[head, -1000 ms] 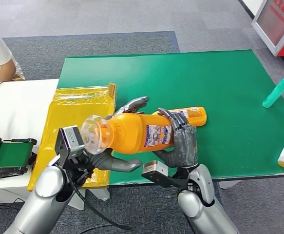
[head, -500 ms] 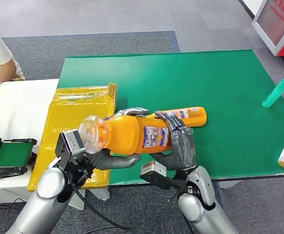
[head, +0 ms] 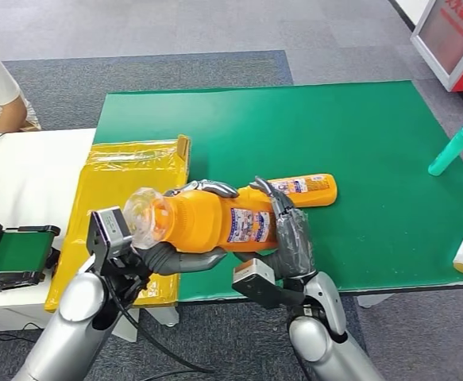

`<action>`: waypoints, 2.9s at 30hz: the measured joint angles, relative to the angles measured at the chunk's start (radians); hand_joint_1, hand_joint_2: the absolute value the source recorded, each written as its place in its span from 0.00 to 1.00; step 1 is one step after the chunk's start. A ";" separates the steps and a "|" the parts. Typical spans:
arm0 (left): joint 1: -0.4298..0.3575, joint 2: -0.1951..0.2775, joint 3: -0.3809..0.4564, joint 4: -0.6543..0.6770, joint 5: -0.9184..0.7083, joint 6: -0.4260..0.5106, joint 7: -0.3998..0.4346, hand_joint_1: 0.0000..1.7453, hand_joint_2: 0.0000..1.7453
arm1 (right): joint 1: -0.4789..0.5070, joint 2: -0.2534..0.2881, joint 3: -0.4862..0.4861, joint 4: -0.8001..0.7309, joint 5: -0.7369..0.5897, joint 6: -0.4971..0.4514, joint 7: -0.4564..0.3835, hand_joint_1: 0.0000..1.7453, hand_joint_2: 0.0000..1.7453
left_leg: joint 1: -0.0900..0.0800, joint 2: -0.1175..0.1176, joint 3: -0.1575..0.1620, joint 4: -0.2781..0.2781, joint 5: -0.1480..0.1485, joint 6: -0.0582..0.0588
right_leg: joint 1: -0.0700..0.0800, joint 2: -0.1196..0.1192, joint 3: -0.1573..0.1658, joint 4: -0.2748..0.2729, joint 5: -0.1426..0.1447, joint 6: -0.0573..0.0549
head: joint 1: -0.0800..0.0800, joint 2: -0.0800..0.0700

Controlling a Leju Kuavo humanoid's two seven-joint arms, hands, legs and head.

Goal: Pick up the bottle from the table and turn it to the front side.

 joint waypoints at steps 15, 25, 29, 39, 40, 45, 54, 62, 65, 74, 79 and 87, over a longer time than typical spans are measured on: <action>0.103 0.018 0.174 -0.047 -0.518 0.329 -0.043 1.00 1.00 | 0.101 -0.008 -0.235 -0.168 -0.174 0.042 -0.031 0.00 1.00 | 0.000 0.000 -0.001 0.000 0.000 0.000 | 0.000 0.001 -0.001 0.000 0.000 0.000 | 0.000 0.000; 0.107 0.020 0.240 -0.028 -1.115 0.603 0.046 1.00 1.00 | 0.109 -0.007 -0.285 -0.266 -0.188 0.045 -0.039 0.00 1.00 | 0.000 0.000 -0.001 0.000 0.000 0.000 | 0.000 0.001 -0.002 0.000 0.000 0.000 | 0.000 0.000; 0.095 0.033 0.253 0.047 -1.378 0.633 0.081 0.64 1.00 | 0.111 -0.002 -0.294 -0.327 -0.184 0.072 -0.030 0.00 1.00 | 0.000 0.000 -0.001 0.000 0.000 0.000 | 0.000 0.001 -0.002 0.000 0.000 0.000 | 0.000 0.000; 0.034 0.064 0.237 0.395 -1.508 0.626 0.066 1.00 1.00 | 0.113 0.001 -0.334 -0.440 -0.224 0.084 -0.055 0.00 1.00 | 0.000 0.000 -0.001 0.000 0.000 0.000 | 0.000 0.001 -0.002 0.000 0.000 0.000 | 0.000 0.000; 0.029 0.064 0.236 0.416 -1.506 0.624 0.066 1.00 1.00 | 0.114 0.001 -0.335 -0.445 -0.224 0.084 -0.057 0.00 1.00 | 0.000 0.000 -0.001 0.000 0.000 0.000 | 0.000 0.001 -0.002 0.000 0.000 0.000 | 0.000 0.000; 0.015 0.064 0.236 0.469 -1.498 0.609 0.067 1.00 1.00 | 0.117 0.002 -0.336 -0.459 -0.220 0.086 -0.067 0.00 1.00 | 0.000 0.000 -0.001 0.000 0.000 0.000 | 0.000 0.001 -0.002 0.000 0.000 0.000 | 0.000 0.000; 0.012 0.060 0.235 0.481 -1.485 0.628 0.061 0.00 1.00 | 0.153 0.001 -0.336 -0.486 -0.165 0.100 -0.074 0.00 1.00 | 0.000 0.000 -0.001 0.000 0.000 0.000 | 0.000 0.001 -0.002 0.000 0.000 0.000 | 0.000 0.000; 0.041 0.058 0.239 0.454 -1.439 0.733 0.029 0.00 1.00 | 0.215 -0.010 -0.336 -0.524 -0.180 0.130 -0.090 0.00 1.00 | 0.000 0.000 -0.001 0.000 0.000 0.000 | 0.000 0.001 -0.002 0.000 0.000 0.000 | 0.000 0.000; 0.056 0.058 0.240 0.442 -1.434 0.741 0.022 0.00 1.00 | 0.228 -0.015 -0.336 -0.527 -0.175 0.141 -0.088 0.00 1.00 | 0.000 0.000 -0.001 0.000 0.000 0.000 | 0.000 0.001 -0.002 0.000 0.000 0.000 | 0.000 0.000; 0.126 0.050 0.246 0.369 -1.418 0.747 0.010 0.00 1.00 | 0.306 -0.040 -0.362 -0.550 -0.150 0.170 -0.086 0.00 1.00 | 0.000 0.000 -0.001 0.000 -0.001 0.000 | 0.000 0.001 -0.002 0.000 -0.001 0.000 | 0.000 0.000; 0.145 0.042 0.247 0.340 -1.407 0.746 0.009 0.00 1.00 | 0.331 -0.043 -0.381 -0.566 -0.140 0.182 -0.088 0.00 1.00 | 0.000 0.000 -0.001 0.000 -0.001 0.000 | 0.000 0.001 -0.002 0.000 -0.001 0.000 | 0.000 0.000; 0.157 0.037 0.249 0.323 -1.386 0.746 0.006 0.00 1.00 | 0.341 -0.043 -0.388 -0.572 -0.137 0.187 -0.090 0.00 1.00 | 0.000 0.000 -0.001 0.000 -0.001 0.000 | 0.000 0.001 -0.002 0.000 0.000 0.000 | 0.000 0.000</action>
